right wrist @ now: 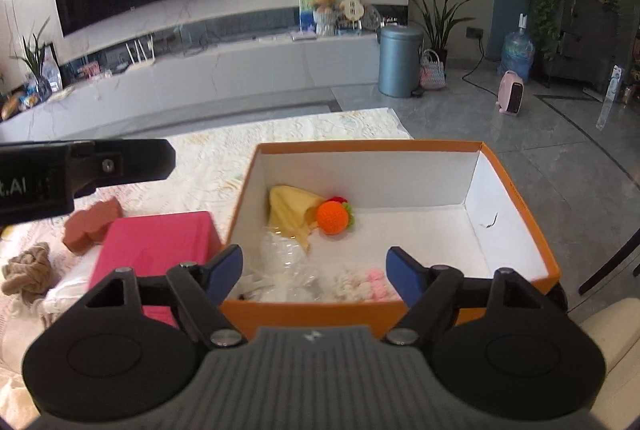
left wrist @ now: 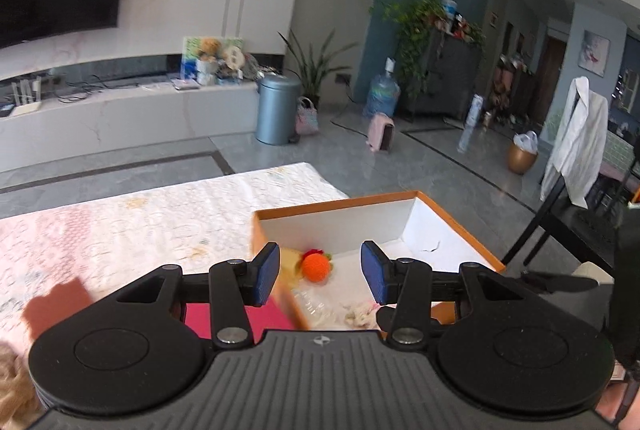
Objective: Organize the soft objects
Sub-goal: 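Move both tools back toward the brown towel and white bag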
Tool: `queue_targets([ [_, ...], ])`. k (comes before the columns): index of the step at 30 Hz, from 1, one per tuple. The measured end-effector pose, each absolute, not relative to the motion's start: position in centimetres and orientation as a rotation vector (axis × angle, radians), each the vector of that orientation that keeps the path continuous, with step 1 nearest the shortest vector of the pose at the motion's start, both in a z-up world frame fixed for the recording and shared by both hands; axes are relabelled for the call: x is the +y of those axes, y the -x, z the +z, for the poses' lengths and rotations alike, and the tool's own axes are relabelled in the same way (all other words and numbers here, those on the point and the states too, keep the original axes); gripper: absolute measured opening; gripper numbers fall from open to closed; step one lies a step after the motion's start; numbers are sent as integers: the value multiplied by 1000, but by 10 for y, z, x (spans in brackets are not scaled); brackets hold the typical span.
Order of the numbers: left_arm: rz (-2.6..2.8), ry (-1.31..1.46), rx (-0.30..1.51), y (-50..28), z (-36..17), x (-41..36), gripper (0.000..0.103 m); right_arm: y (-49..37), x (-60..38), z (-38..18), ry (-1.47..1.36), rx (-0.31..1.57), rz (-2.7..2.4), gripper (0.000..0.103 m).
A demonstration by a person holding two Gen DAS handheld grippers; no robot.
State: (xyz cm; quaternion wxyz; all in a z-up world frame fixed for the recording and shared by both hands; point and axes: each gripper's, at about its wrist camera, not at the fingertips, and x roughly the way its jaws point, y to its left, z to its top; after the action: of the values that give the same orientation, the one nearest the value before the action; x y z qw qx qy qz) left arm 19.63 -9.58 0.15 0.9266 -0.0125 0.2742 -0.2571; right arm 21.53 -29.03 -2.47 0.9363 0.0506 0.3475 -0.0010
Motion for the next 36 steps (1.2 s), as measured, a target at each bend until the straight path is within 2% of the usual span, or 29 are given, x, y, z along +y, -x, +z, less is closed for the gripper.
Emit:
queue_targets([
  [5,-449,31,539,-170,-7,-70,54,-179,-266,-30,-166,651,31,78],
  [10,-388,51,595,-151,-29,-36,54,-152,-229,-39,-150,629,79,78],
  [17,-262,67,683,-131,-59,19,53,-142,-182,-61,-106,682,165,78],
  [22,-220,68,731,-124,-81,46,49,-147,-159,-77,-77,731,210,78],
  [25,-209,57,734,-124,-86,53,47,-151,-147,-85,-60,760,230,75],
  [29,-183,38,742,-121,-96,68,38,-160,-135,-90,-40,775,270,71],
  [36,-134,15,770,-138,-100,100,37,-177,-94,-94,42,773,383,65],
])
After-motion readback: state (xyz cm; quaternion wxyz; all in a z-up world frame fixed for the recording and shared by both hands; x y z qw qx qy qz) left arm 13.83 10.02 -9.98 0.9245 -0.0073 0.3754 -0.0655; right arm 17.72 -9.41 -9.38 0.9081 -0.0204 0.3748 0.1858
